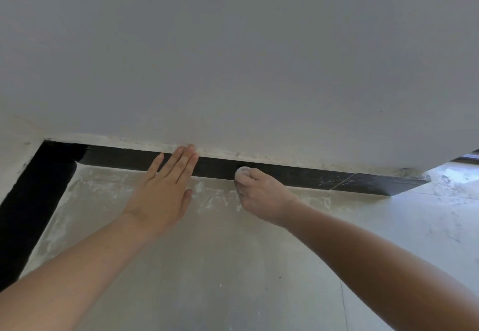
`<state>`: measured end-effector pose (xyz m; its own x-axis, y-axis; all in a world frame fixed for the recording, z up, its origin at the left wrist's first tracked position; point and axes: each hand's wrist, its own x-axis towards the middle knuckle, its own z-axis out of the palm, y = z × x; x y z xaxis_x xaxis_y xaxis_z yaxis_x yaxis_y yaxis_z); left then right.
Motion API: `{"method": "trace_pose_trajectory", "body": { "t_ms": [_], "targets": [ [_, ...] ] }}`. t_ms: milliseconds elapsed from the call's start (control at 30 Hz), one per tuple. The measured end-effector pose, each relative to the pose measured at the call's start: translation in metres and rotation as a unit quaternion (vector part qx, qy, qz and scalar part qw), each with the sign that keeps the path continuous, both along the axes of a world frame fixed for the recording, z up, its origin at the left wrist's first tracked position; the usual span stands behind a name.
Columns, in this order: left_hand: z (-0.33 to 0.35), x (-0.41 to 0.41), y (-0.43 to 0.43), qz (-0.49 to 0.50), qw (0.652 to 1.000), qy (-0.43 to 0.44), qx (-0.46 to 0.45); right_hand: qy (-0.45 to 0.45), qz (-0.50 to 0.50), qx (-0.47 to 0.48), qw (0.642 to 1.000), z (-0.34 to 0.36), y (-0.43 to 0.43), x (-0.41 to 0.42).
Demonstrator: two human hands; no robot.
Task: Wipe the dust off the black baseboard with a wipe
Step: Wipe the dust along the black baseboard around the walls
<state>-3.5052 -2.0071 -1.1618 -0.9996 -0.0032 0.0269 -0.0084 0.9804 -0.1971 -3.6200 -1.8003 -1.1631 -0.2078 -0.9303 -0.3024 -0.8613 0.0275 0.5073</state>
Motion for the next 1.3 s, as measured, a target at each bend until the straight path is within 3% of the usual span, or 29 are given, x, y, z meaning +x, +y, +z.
{"method": "trace_pose_trajectory", "body": {
  "t_ms": [133, 267, 400, 600, 700, 833, 967, 1133, 1300],
  "targets": [
    [0.005, -0.002, 0.003, 0.005, 1.0, -0.001, -0.016, 0.011, 0.002, 0.044, 0.999, -0.004, 0.017, -0.019],
    [0.004, 0.0, 0.011, 0.03, 1.0, 0.004, 0.002, -0.014, -0.079, 0.078, 0.994, 0.001, 0.064, -0.023],
    [0.008, 0.001, 0.02, 0.014, 1.0, 0.025, 0.014, -0.057, -0.148, 0.015, 0.987, 0.008, 0.106, -0.019],
    [0.008, -0.013, 0.049, -0.192, 0.981, 0.011, 0.0, -0.035, -0.099, 0.002, 0.994, 0.006, 0.145, -0.011],
    [0.014, -0.046, 0.072, -0.262, 0.964, 0.029, -0.015, -0.022, -0.062, -0.075, 0.995, 0.004, 0.142, -0.012],
    [0.009, -0.079, 0.1, -0.282, 0.958, 0.033, -0.038, 0.019, -0.024, -0.141, 0.99, 0.002, 0.123, -0.033],
    [-0.007, -0.08, 0.107, -0.259, 0.964, 0.053, -0.043, 0.013, -0.008, -0.065, 0.998, 0.001, 0.136, -0.054],
    [-0.007, -0.078, 0.108, -0.255, 0.965, 0.051, -0.03, -0.011, -0.122, -0.079, 0.989, -0.013, 0.199, -0.063],
    [-0.009, -0.077, 0.113, -0.241, 0.969, 0.05, 0.002, -0.076, -0.261, -0.245, 0.931, -0.011, 0.256, -0.05]
  ]
}}
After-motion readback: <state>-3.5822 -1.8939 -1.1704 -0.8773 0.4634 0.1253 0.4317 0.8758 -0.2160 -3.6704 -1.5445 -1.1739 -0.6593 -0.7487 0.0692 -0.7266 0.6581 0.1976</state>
